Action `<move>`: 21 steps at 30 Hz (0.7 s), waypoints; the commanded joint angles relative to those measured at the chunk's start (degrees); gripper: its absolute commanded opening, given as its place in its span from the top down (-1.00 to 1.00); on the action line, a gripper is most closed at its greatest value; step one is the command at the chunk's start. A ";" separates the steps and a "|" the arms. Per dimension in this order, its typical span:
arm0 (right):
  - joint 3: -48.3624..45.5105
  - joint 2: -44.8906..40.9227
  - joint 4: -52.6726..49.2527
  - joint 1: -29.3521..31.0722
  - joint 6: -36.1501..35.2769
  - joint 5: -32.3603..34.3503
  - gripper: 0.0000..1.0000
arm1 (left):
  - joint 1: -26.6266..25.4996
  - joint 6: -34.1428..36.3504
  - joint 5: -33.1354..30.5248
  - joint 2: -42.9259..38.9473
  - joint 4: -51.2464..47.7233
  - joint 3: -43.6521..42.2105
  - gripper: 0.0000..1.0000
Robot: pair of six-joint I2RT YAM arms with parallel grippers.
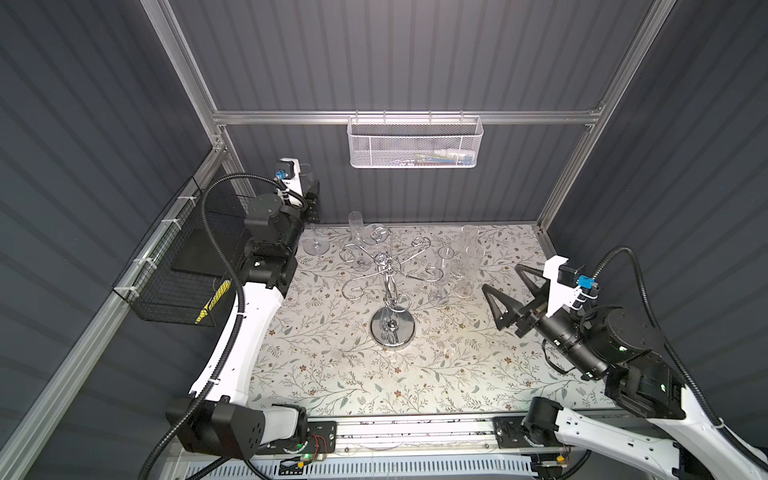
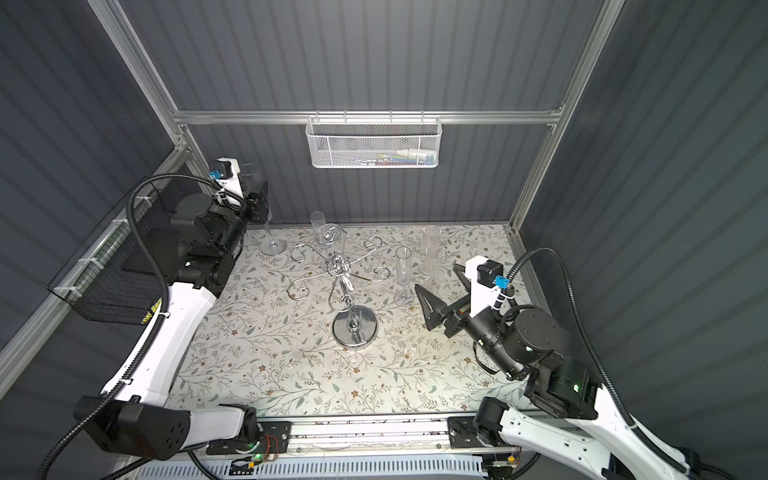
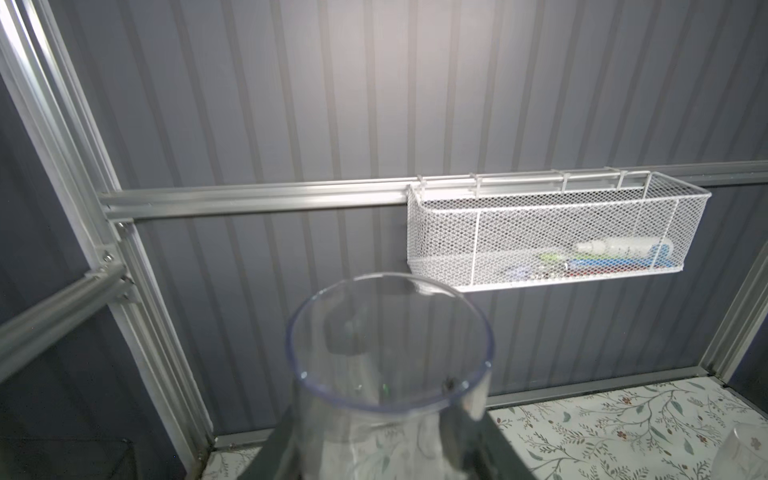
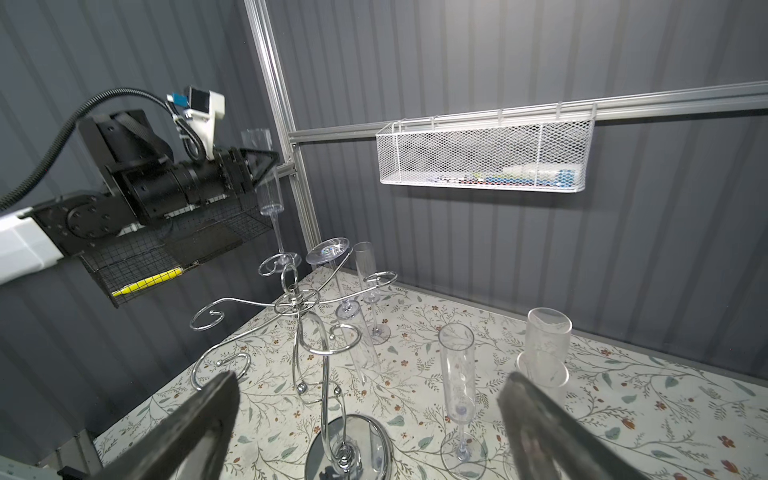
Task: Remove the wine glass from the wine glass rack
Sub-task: 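Lower the held flute onto the table beside the standing flutes with the left gripper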
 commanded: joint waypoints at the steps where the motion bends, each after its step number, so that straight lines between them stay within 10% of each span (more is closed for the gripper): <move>1: -1.15 -0.77 -0.29 0.18 -1.42 3.14 -0.98 | 0.46 -3.44 4.06 -0.27 8.24 -5.06 0.28; 21: -5.54 0.52 8.13 -0.26 -9.17 13.66 -0.98 | 0.43 -8.19 14.94 10.79 43.48 -28.36 0.32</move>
